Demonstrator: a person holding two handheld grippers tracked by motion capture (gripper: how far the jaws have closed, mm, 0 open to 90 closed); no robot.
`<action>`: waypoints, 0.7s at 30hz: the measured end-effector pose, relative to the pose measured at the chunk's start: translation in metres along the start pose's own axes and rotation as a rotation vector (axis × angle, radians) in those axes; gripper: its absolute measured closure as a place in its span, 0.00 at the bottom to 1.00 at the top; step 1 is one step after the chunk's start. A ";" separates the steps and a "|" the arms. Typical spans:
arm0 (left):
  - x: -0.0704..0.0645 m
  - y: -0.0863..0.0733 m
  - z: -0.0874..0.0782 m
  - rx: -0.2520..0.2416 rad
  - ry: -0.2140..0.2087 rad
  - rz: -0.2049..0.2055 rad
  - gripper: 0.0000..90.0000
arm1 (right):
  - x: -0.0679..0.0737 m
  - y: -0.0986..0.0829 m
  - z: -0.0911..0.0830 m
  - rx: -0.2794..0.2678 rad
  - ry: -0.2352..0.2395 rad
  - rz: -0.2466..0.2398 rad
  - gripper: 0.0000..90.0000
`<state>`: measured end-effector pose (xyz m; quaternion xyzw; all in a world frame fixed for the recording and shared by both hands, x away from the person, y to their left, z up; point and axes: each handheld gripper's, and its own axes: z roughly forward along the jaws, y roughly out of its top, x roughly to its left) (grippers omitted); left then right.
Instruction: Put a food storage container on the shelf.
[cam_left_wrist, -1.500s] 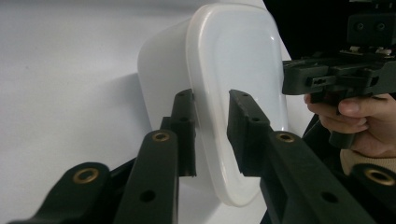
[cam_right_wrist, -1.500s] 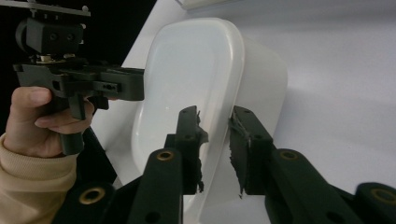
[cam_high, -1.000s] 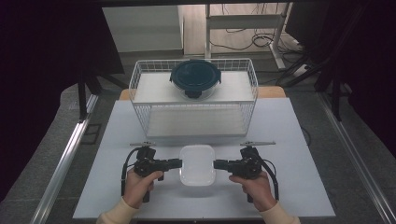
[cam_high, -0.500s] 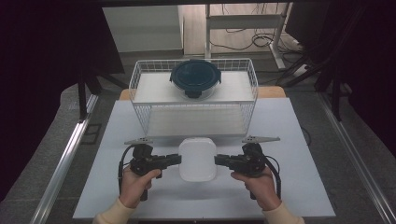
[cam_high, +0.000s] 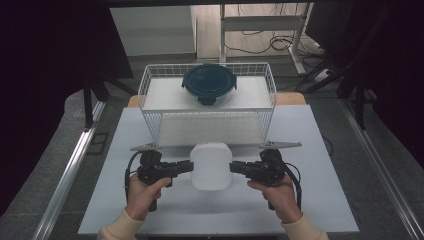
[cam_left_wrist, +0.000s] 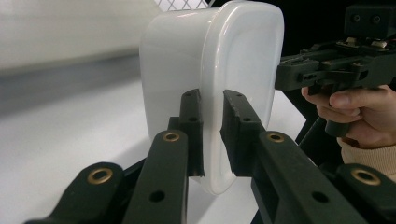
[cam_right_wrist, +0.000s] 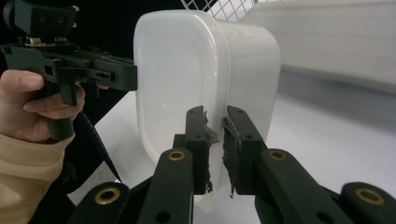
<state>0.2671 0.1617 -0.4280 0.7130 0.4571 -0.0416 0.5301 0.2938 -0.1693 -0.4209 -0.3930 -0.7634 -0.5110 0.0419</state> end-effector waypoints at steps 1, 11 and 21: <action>0.000 0.000 0.000 0.000 0.000 0.000 0.88 | 0.001 0.002 -0.001 0.000 -0.003 -0.002 0.88; -0.023 0.040 -0.016 -0.048 0.010 0.085 0.88 | 0.019 0.039 -0.022 -0.043 -0.027 -0.072 0.88; -0.034 0.083 -0.032 -0.092 0.015 0.120 0.88 | 0.032 0.085 -0.034 -0.073 -0.029 -0.121 0.88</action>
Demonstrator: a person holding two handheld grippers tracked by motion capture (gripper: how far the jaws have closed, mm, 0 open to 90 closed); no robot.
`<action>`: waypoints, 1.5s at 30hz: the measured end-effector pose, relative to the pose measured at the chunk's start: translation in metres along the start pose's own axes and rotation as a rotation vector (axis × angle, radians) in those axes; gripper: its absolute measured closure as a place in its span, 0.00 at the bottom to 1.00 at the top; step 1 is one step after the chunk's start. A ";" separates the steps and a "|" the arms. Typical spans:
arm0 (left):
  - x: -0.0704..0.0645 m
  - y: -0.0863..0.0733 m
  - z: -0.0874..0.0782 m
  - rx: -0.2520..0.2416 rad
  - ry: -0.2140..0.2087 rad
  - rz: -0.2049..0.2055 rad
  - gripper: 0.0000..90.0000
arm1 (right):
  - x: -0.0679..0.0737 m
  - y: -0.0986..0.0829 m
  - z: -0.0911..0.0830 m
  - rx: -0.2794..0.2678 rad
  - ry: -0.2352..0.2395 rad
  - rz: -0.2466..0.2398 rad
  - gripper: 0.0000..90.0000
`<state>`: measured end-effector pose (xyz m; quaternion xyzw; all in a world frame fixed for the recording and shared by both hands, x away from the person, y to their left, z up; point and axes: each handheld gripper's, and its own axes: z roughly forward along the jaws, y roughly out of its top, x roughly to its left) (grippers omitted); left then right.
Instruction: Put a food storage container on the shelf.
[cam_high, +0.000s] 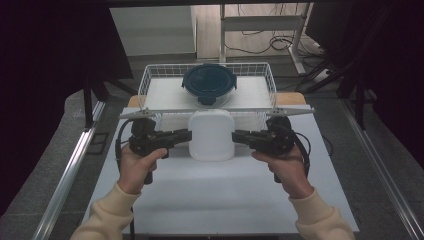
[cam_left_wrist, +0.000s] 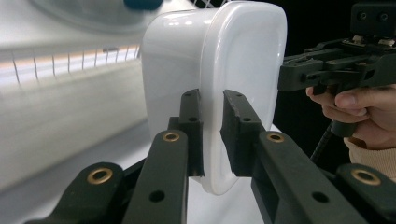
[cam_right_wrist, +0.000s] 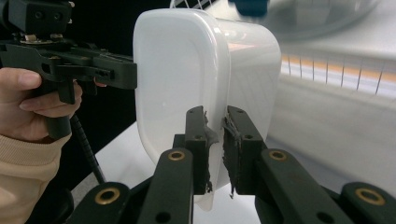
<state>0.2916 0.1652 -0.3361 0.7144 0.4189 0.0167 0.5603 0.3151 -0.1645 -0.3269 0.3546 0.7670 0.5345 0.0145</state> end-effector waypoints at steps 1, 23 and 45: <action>0.000 0.008 -0.002 -0.008 0.001 0.005 0.88 | 0.002 0.010 -0.001 -0.003 -0.003 -0.012 0.88; -0.015 0.089 -0.026 -0.043 0.024 0.069 0.88 | 0.016 0.093 -0.017 -0.035 -0.009 -0.078 0.88; 0.019 0.146 -0.012 -0.017 0.018 0.005 0.88 | -0.021 0.149 0.003 -0.016 0.029 0.005 0.89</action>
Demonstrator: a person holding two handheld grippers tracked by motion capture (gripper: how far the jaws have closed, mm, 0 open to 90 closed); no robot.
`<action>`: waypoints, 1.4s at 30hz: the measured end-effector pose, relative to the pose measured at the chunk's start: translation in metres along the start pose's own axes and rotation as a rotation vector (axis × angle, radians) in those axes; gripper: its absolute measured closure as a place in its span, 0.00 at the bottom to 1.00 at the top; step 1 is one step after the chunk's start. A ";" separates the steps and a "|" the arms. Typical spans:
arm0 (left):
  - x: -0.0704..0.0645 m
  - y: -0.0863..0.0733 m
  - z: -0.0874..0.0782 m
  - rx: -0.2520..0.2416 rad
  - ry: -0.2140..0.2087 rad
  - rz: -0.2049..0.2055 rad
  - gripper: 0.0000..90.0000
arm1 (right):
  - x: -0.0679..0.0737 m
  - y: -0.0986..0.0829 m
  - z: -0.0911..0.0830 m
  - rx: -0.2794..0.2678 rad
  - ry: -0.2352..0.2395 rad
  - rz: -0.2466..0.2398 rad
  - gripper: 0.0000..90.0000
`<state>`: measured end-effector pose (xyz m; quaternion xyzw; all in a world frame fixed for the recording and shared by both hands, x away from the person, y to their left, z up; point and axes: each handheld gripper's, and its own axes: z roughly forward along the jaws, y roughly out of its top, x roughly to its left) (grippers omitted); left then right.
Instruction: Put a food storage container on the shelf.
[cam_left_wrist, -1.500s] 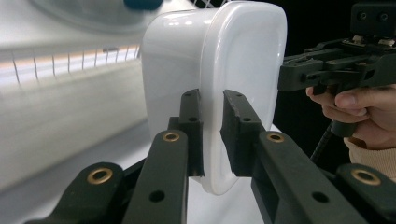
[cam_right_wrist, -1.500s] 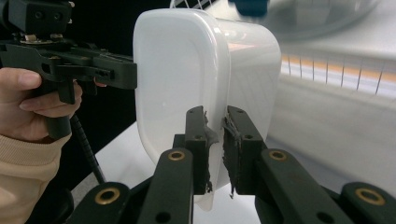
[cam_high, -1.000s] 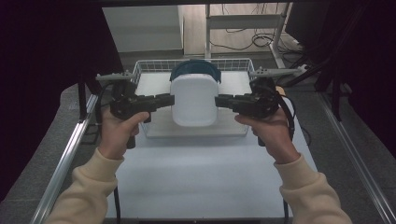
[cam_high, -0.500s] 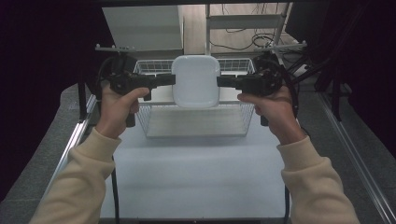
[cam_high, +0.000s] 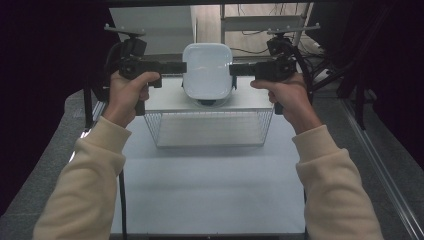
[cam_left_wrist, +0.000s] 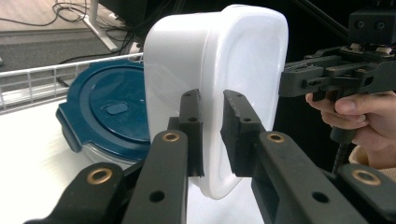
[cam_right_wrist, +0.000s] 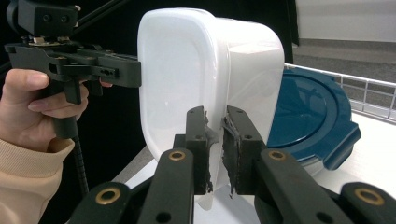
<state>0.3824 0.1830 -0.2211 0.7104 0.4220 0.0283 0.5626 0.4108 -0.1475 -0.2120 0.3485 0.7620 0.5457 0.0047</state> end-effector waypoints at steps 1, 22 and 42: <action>0.001 0.001 0.001 0.002 0.001 -0.011 0.88 | -0.001 0.002 0.002 0.003 -0.001 0.001 0.89; 0.034 0.011 0.021 0.025 -0.019 -0.131 0.88 | -0.029 0.013 0.023 0.044 0.007 0.110 0.89; 0.065 0.027 0.043 0.022 -0.039 -0.289 0.85 | -0.066 0.034 0.042 0.091 0.023 0.333 0.83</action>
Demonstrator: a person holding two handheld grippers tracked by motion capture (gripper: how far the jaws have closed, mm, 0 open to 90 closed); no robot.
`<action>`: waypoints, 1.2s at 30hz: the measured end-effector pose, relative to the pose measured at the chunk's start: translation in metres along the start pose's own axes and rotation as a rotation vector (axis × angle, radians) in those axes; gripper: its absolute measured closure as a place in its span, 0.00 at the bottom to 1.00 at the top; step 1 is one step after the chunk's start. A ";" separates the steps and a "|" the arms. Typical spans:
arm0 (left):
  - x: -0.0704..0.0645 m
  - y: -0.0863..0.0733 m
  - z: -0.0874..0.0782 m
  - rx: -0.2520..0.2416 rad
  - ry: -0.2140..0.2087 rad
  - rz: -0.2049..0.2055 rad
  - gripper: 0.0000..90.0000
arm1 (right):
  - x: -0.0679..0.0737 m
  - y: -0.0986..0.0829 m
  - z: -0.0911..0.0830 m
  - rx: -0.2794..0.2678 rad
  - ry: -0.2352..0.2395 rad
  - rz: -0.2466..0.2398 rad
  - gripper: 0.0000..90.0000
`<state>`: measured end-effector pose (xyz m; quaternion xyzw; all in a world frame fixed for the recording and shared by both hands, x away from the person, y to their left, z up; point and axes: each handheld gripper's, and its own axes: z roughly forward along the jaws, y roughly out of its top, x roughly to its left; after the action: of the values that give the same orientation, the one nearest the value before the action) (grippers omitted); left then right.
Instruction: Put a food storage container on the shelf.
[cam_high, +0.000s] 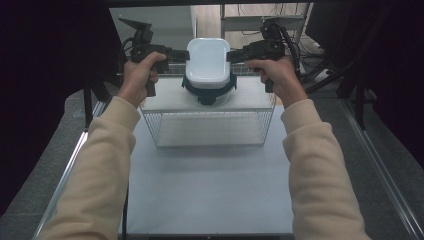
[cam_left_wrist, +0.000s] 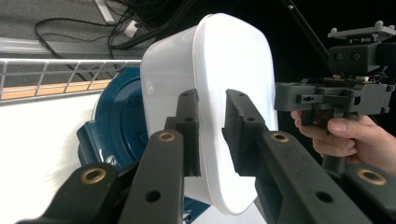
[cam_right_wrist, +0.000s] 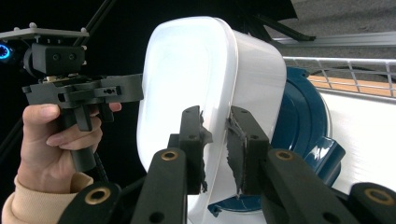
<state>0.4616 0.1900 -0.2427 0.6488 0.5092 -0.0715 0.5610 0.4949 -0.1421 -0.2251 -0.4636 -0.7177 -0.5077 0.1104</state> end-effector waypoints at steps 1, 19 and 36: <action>0.000 0.000 0.000 0.000 0.000 0.000 0.85 | -0.002 0.000 0.001 -0.002 0.002 0.003 0.83; 0.021 0.000 0.016 -0.004 -0.019 -0.077 0.77 | -0.028 0.005 0.015 0.008 0.048 0.157 0.73; 0.007 -0.009 -0.007 -0.087 0.088 0.059 0.44 | -0.010 -0.004 -0.006 -0.070 -0.036 -0.002 0.37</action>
<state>0.4546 0.1987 -0.2509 0.6410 0.5166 -0.0042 0.5677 0.4954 -0.1524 -0.2310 -0.4756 -0.7017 -0.5243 0.0808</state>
